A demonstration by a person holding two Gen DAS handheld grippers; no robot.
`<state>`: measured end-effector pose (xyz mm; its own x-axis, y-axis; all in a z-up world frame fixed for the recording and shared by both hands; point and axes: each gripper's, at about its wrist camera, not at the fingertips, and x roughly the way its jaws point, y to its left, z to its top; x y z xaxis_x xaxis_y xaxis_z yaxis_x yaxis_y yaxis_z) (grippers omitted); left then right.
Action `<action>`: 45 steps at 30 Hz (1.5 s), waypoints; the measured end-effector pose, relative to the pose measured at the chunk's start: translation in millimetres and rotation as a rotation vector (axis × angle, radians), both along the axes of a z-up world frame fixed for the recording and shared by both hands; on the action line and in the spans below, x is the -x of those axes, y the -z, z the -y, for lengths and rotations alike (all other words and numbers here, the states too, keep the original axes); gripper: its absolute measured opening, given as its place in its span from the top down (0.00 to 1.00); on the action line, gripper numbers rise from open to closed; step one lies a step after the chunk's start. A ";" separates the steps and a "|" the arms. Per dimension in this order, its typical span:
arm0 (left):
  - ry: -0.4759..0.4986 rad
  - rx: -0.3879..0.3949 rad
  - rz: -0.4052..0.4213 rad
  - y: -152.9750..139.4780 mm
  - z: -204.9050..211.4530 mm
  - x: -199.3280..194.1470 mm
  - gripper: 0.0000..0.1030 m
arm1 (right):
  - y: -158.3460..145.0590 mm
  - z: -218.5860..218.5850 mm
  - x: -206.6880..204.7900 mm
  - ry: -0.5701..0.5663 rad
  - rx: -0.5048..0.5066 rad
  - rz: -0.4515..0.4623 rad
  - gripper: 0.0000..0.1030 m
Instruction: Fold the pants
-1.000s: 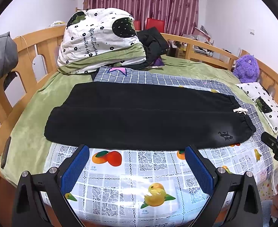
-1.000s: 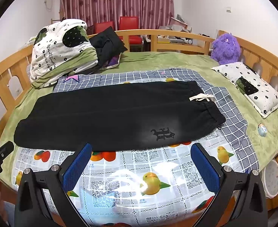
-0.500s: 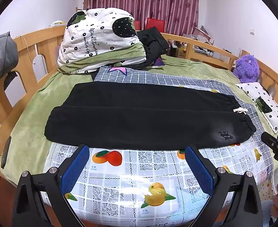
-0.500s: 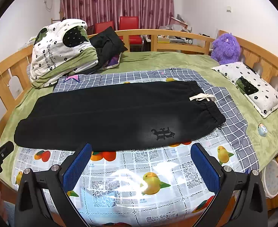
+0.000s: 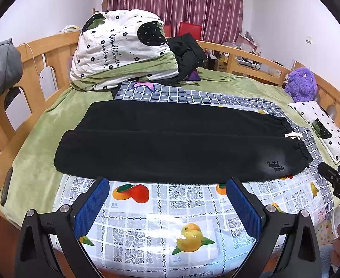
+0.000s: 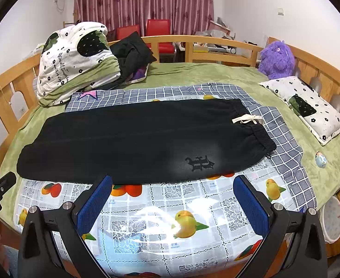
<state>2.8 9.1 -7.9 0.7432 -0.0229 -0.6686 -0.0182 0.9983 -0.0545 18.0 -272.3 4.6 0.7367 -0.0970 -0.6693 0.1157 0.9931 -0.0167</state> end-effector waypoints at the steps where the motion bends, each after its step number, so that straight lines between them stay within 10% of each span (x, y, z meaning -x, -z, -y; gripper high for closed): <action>1: 0.001 0.001 0.001 0.0 -0.1 0.1 0.01 | 0.0 -0.1 0.0 0.000 0.000 0.000 0.01; 34: 0.014 0.042 -0.055 21.1 4.5 -23.5 0.01 | 7.4 -18.9 -13.0 -0.060 0.054 -0.001 0.01; 45: -0.050 0.223 -0.102 50.1 -32.9 -66.3 0.04 | 35.2 -9.8 -58.5 -0.090 -0.124 -0.101 0.16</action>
<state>69.1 42.0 -58.0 0.6760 -0.1431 -0.7229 -0.0840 0.9596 -0.2684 76.5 -262.5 -30.7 0.6668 0.0540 -0.7433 0.0301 0.9946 0.0992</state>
